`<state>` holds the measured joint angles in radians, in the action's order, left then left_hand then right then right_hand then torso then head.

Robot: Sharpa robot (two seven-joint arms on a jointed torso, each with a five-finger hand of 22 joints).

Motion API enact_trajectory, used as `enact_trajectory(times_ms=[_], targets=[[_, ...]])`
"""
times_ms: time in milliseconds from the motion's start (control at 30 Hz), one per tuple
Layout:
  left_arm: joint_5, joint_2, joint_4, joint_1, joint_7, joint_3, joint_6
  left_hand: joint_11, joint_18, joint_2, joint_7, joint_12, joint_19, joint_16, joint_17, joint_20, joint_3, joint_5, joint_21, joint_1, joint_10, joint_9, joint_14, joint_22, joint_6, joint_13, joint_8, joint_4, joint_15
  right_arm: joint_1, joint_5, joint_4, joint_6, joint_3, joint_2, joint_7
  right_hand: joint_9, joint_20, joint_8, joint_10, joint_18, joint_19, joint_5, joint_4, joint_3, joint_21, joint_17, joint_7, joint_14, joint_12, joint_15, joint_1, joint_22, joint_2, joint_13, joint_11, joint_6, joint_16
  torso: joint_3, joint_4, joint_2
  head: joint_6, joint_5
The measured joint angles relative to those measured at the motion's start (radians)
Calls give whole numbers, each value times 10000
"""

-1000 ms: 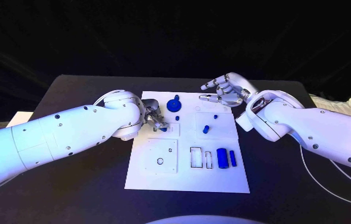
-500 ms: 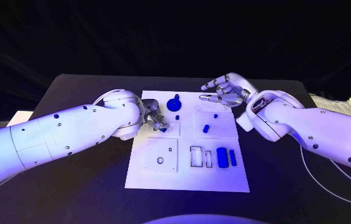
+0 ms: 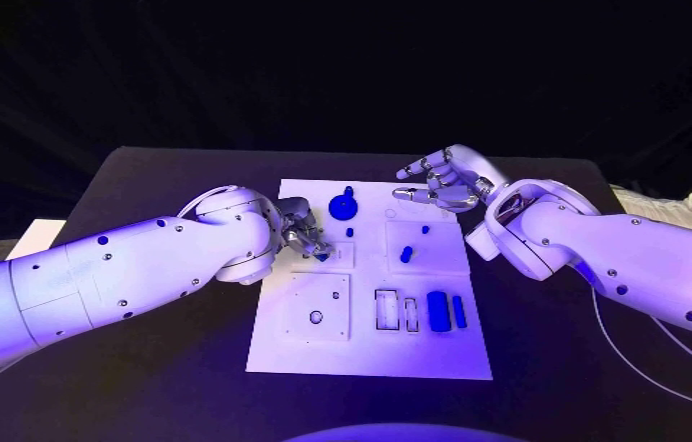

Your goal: Assemble the parts on the task board

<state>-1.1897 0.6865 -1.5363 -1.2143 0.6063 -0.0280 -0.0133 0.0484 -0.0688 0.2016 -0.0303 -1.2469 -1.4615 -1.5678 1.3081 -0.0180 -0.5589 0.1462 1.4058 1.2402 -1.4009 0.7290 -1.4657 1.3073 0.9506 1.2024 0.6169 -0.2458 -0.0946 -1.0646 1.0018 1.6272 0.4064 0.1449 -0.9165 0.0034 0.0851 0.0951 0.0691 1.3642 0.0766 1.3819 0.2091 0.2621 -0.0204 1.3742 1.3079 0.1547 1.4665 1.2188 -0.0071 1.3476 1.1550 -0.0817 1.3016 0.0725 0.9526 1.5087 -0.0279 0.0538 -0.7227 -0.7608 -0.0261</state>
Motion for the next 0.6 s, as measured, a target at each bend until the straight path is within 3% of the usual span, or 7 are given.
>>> enact_trajectory(times_ms=[300,600], targets=[[157,430,-439,261,-319,0,-1459,34,-1,-60,0,-45,-36,0,-1,36,-41,-196,65,-23,-36,28,0,0,1,40,-4,92,0,5,-12,-5,-1,0,-30,7,0,0,0,0,1,0,0,0,0,0,-1,0,0,0,0,0,1,0,0,0,0,0,5,19,11,-44,-2],[-55,467,-482,596,-624,-1,-2393,33,-2,-87,-1,-45,-35,0,-2,36,-42,-204,116,4,-36,36,0,0,2,55,-34,93,0,23,-23,-5,-2,0,-46,20,0,0,0,0,0,0,0,5,-4,0,-2,0,0,0,0,0,-9,0,1,0,0,0,-6,0,10,-41,12]])
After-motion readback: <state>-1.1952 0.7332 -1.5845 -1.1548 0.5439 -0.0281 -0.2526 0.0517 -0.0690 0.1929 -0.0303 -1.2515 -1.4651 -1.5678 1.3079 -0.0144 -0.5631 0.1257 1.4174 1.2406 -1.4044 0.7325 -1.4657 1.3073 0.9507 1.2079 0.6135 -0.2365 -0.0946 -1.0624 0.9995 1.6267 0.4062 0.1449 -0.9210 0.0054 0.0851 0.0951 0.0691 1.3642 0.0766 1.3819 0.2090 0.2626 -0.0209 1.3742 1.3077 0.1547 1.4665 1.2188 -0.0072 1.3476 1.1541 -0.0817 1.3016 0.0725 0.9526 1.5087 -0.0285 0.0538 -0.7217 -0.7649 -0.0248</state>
